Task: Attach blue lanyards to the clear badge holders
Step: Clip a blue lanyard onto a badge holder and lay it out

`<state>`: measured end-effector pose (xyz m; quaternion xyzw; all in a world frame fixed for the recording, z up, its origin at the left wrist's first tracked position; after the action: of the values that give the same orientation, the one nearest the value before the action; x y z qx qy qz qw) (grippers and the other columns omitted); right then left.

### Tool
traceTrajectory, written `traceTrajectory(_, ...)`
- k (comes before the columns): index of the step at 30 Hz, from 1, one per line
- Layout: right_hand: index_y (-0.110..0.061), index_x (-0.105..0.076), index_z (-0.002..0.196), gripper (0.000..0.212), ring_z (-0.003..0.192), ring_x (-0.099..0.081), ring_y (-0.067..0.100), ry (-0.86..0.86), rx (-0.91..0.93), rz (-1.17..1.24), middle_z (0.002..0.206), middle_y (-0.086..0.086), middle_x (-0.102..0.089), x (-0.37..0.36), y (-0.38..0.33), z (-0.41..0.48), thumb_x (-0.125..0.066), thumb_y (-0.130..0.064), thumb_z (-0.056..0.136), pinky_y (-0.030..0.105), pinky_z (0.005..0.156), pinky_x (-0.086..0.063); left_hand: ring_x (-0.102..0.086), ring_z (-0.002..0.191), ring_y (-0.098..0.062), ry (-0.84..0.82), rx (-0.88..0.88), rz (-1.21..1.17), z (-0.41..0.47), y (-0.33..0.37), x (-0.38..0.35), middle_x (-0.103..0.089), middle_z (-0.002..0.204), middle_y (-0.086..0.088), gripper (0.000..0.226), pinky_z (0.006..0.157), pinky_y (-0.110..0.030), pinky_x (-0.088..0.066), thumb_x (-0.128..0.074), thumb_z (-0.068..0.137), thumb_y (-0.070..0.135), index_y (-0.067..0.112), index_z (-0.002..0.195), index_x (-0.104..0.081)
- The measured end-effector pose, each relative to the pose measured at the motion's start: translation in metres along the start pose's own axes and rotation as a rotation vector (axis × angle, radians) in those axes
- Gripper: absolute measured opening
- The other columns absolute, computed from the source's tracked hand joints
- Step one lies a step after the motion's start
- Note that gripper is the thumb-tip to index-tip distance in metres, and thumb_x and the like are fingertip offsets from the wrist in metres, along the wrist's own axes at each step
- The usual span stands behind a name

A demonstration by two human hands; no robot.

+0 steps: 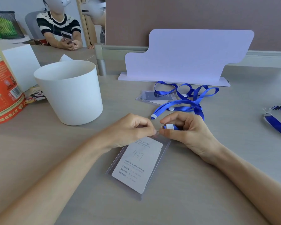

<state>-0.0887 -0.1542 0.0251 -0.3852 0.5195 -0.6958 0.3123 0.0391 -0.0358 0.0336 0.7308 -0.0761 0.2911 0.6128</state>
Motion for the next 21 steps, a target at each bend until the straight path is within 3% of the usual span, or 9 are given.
traceTrajectory(5, -0.003, -0.07, 0.086, 0.012, 0.043, -0.036, 0.002, -0.002, 0.006, 0.008, 0.061, -0.009, -0.066, 0.0011, -0.0015, -0.0003, -0.076, 0.001, 0.077, 0.011, 0.048, -0.033, -0.043, 0.066, -0.011, 0.025, -0.04, -0.001, 0.0019, -0.0026, -0.0002, -0.054, 0.069, -0.003, 0.017, 0.062, -0.029, -0.032, -0.061, 0.086, 0.022, 0.012, 0.076, -0.069)
traceTrajectory(9, -0.006, -0.071, 0.083, 0.014, 0.047, -0.035, 0.008, -0.009, 0.005, -0.019, 0.068, 0.009, -0.065, -0.0002, -0.0026, -0.0002, -0.08, -0.006, 0.073, 0.016, 0.05, -0.033, -0.039, 0.057, -0.01, 0.069, -0.061, 0.038, 0.0043, -0.0039, -0.0032, -0.048, 0.061, 0.002, 0.018, 0.054, -0.022, -0.031, -0.059, 0.074, 0.026, 0.01, 0.071, -0.066)
traceTrajectory(12, -0.009, -0.071, 0.086, 0.015, 0.067, -0.049, 0.021, -0.007, -0.018, 0.026, 0.081, 0.019, -0.072, -0.0005, -0.0011, -0.0007, -0.079, -0.003, 0.075, 0.031, 0.065, -0.04, -0.037, 0.056, -0.011, 0.093, -0.069, 0.027, 0.0052, -0.0053, -0.0051, -0.045, 0.058, 0.005, 0.015, 0.053, -0.024, -0.03, -0.06, 0.076, 0.023, 0.01, 0.07, -0.064)
traceTrajectory(14, -0.011, -0.071, 0.087, 0.016, 0.068, -0.05, 0.021, -0.004, -0.029, 0.035, 0.085, 0.017, -0.074, -0.0008, -0.0011, -0.0005, -0.078, -0.003, 0.075, 0.033, 0.066, -0.04, -0.038, 0.058, -0.012, 0.097, -0.085, 0.02, 0.0057, -0.0058, -0.0061, -0.047, 0.061, 0.001, 0.015, 0.055, -0.027, -0.031, -0.058, 0.074, 0.024, 0.01, 0.069, -0.062)
traceTrajectory(18, -0.011, -0.072, 0.085, 0.015, 0.055, -0.058, 0.004, 0.013, -0.039, 0.058, 0.075, 0.0, -0.075, -0.0025, -0.0007, 0.0018, -0.078, -0.001, 0.075, 0.014, 0.056, -0.045, -0.036, 0.058, -0.012, 0.085, -0.127, 0.014, 0.0072, -0.0069, -0.0063, -0.045, 0.063, -0.003, 0.016, 0.056, -0.03, -0.03, -0.055, 0.076, 0.024, 0.009, 0.07, -0.06)
traceTrajectory(21, -0.011, -0.071, 0.082, 0.014, 0.058, -0.061, 0.002, 0.03, -0.046, 0.072, 0.074, -0.007, -0.074, -0.0049, -0.0019, 0.0024, -0.077, 0.0, 0.076, 0.012, 0.058, -0.046, -0.035, 0.056, -0.012, 0.1, -0.15, 0.01, 0.007, -0.0072, -0.0061, -0.044, 0.061, -0.002, 0.016, 0.054, -0.028, -0.029, -0.055, 0.076, 0.022, 0.009, 0.069, -0.059)
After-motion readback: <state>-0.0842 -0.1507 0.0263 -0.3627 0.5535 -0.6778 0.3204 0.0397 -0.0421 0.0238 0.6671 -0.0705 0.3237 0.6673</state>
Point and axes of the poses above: each hand's wrist, its own z-axis towards the middle knuckle, its own x-axis out of the back of the hand, y = z × x, the point moved 3 cm from there along z, towards the middle knuckle
